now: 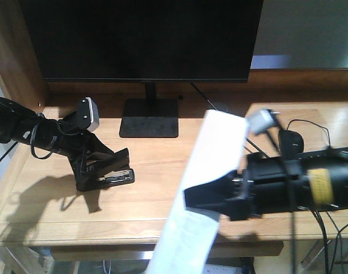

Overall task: Grab stapler and paper to desk for stapling
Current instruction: 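Swing the right gripper with the white paper over the desk beside the stapler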

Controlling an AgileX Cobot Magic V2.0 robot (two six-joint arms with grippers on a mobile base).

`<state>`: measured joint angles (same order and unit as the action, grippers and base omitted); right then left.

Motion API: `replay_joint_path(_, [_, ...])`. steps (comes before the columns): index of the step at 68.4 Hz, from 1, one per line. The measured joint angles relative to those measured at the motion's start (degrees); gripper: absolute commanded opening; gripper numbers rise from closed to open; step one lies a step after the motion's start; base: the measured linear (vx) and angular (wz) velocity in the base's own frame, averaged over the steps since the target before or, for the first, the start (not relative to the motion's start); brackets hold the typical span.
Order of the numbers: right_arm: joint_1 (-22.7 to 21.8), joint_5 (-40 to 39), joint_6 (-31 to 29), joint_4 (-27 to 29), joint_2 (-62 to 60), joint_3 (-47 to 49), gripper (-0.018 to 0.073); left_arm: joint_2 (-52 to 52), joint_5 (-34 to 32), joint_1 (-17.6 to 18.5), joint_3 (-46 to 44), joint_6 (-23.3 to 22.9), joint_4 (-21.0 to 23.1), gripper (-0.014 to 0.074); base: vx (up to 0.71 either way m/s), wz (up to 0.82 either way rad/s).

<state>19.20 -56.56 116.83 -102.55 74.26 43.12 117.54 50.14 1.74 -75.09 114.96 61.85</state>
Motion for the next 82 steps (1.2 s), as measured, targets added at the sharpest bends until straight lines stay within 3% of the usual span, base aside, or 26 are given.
replay_joint_path(8, [3.29,2.5,0.41,0.0,7.45,3.36,-0.0004,0.0,0.0,0.0,0.0,0.0,0.0,-0.0006,0.0,0.0])
replay_joint_path(20, [3.91,7.24,0.67,0.13,15.66,5.68,-0.0004,0.0,0.0,0.0,0.0,0.0,0.0,-0.0006,0.0,0.0])
replay_joint_path(40, [3.51,24.59,3.34,0.64,27.8,5.8,-0.0004,0.0,0.0,0.0,0.0,0.0,0.0,-0.0006,0.0,0.0])
replay_joint_path(68, [2.58,32.35,5.05,2.37,31.66,6.67,-0.0004,0.0,0.05,0.0,0.0,0.0,0.0,-0.0006,0.0,0.0])
replay_joint_path(82, [2.58,31.15,5.12,2.77,33.96,10.99,-0.0004,0.0,0.05,0.0,0.0,0.0,0.0,-0.0007,0.0,0.0])
